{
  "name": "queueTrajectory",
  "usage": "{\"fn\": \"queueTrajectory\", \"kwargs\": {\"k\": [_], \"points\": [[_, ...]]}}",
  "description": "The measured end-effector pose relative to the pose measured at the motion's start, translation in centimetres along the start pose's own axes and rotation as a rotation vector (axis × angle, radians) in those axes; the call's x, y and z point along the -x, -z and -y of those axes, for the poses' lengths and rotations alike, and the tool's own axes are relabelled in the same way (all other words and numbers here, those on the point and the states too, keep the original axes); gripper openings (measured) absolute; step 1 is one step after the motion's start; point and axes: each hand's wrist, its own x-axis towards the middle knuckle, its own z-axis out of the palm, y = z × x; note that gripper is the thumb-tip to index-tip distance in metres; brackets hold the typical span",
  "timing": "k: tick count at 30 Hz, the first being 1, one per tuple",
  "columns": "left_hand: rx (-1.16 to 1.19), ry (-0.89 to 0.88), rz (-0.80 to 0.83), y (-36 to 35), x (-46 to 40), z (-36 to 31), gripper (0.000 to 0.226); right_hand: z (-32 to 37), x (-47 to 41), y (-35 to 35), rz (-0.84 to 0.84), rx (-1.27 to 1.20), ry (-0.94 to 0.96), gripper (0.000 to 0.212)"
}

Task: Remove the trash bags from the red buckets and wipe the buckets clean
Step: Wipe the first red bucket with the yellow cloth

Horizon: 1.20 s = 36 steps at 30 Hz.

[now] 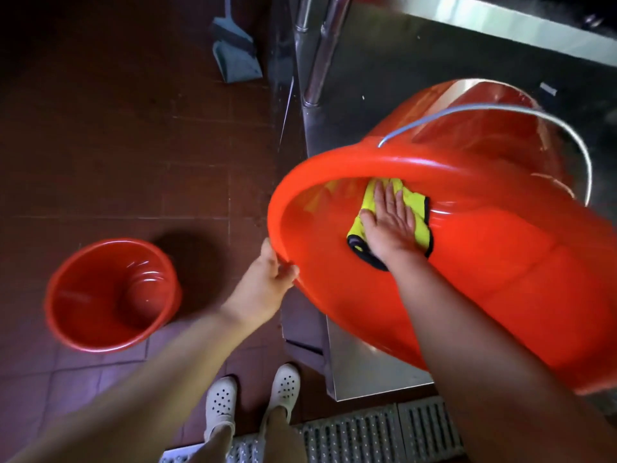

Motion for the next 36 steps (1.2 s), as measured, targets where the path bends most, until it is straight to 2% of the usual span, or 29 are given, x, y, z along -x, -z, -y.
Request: {"fn": "queueTrajectory", "kwargs": {"k": [3, 7, 11, 20, 24, 27, 30, 33, 36], "points": [[0.14, 0.001, -0.049, -0.6, 0.5, 0.8, 0.033, 2.9, 4.9, -0.9, -0.036, -0.005, 0.106, 0.072], [0.134, -0.019, -0.125, -0.5, 0.5, 0.9, 0.034, 5.1, 12.6, -2.6, -0.057, -0.039, 0.328, 0.076], [0.085, -0.059, -0.138, 0.2, 0.5, -0.4, 0.024, 3.6, 12.4, -2.1, -0.041, -0.022, 0.456, 0.071], [-0.25, -0.282, -0.217, 3.3, -0.1, -5.2, 0.015, -0.8, 0.6, -0.1, -0.023, 0.034, 0.182, 0.07], [-0.087, -0.248, -0.261, 2.7, -0.4, -4.6, 0.019, -1.7, -2.3, 0.0, 0.026, 0.073, 0.139, 0.065], [0.137, -0.011, -0.176, 0.9, -0.4, -2.2, 0.013, -1.2, -2.7, 0.0, 0.041, 0.094, 0.12, 0.066], [0.313, 0.177, -0.047, -1.3, 0.3, -0.5, 0.02, 0.6, -1.3, 0.0, 0.044, 0.04, 0.063, 0.068], [0.348, 0.141, -0.075, -2.1, 0.5, 0.0, 0.024, 3.1, 2.9, -0.7, -0.01, -0.019, 0.088, 0.071], [0.32, 0.09, -0.135, -2.2, 0.4, 0.3, 0.026, 5.1, 9.3, -2.0, -0.048, -0.039, 0.23, 0.075]]}}
